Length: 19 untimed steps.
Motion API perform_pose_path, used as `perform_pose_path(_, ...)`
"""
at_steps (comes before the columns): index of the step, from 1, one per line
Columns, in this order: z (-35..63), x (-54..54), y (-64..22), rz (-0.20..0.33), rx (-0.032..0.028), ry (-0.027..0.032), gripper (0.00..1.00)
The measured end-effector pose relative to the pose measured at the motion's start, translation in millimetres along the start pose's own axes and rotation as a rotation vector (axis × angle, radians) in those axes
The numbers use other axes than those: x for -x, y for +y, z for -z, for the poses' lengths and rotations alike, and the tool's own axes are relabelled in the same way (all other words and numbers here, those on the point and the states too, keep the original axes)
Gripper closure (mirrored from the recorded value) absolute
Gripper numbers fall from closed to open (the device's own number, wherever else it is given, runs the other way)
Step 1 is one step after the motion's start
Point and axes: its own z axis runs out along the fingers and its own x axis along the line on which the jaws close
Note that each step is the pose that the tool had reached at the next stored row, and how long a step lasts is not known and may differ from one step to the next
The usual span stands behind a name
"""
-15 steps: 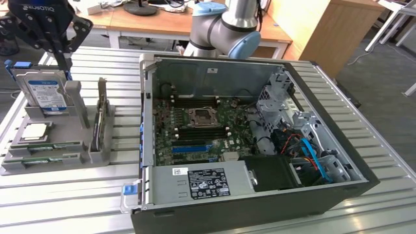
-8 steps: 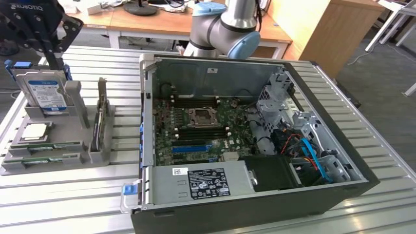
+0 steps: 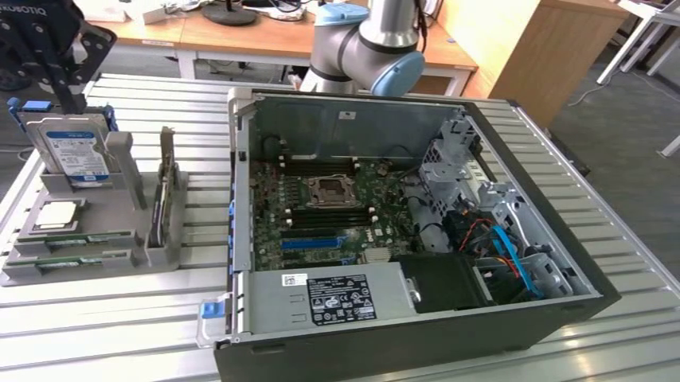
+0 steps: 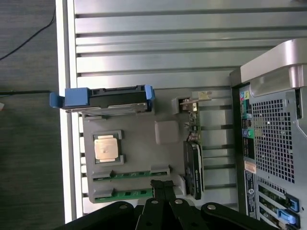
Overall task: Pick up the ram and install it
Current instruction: 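Reach for the ram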
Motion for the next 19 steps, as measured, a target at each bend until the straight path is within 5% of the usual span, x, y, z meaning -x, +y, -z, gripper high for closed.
perform_pose_path(19, 0.3, -30.2, -2.3, 0.0, 0.0, -0.0001, 0.89)
